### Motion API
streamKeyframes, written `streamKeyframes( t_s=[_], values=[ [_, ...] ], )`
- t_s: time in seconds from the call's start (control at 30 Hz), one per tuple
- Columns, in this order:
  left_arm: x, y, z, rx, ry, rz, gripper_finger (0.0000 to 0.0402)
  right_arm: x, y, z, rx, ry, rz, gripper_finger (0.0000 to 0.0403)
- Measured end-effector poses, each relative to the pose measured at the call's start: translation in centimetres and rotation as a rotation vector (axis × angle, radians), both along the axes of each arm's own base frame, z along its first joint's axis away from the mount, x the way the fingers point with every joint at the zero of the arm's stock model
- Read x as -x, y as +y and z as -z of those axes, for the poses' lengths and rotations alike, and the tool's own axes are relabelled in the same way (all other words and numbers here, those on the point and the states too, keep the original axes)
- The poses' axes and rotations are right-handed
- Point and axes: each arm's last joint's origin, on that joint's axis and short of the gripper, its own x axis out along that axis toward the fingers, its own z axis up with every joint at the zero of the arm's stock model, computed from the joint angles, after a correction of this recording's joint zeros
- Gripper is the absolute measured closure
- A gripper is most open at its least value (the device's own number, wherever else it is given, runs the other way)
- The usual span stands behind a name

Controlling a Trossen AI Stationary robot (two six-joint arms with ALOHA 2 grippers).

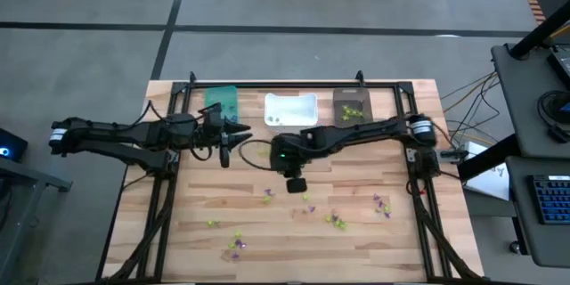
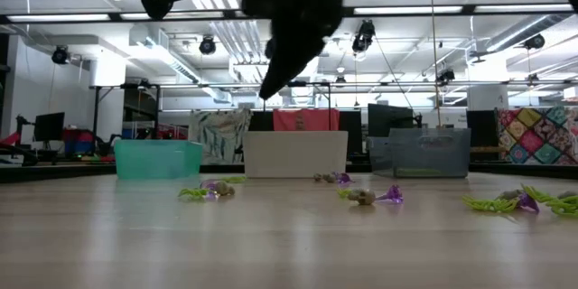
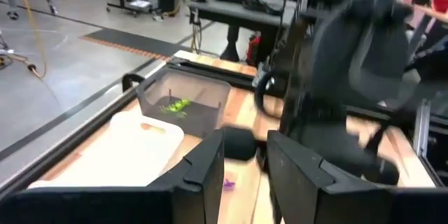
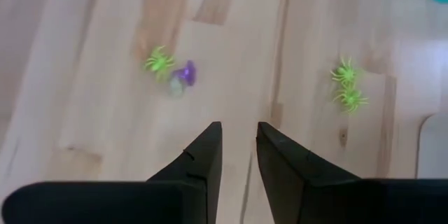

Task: Sort Halloween decoration
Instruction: Put the green spider toy into the black bin

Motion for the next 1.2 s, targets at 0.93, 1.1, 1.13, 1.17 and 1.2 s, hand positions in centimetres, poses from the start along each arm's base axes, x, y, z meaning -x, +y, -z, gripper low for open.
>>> streamKeyframes(
  t_s=[0.93,1.1,1.13,1.17,1.2],
  values=[
    [-6.7,-1.0,9.0,0.025,0.429,0.057,0.0289,16.2,1.6,-2.6,0.059,-0.552,0.124,0.0335],
    [-7.4,-1.1,10.7,-0.019,0.51,0.062,0.0263,17.1,1.5,-2.4,0.046,-0.59,0.131,0.0333],
    [-7.4,-1.0,11.1,-0.035,0.531,0.052,0.0259,17.1,1.5,-2.4,0.045,-0.589,0.132,0.0333],
    [-7.6,-1.0,11.4,-0.045,0.547,0.05,0.0255,17.1,1.5,-2.4,0.044,-0.587,0.133,0.0334],
    [-7.7,-1.0,11.8,-0.055,0.563,0.051,0.0252,17.1,1.5,-2.3,0.044,-0.584,0.134,0.0335]
  ],
)
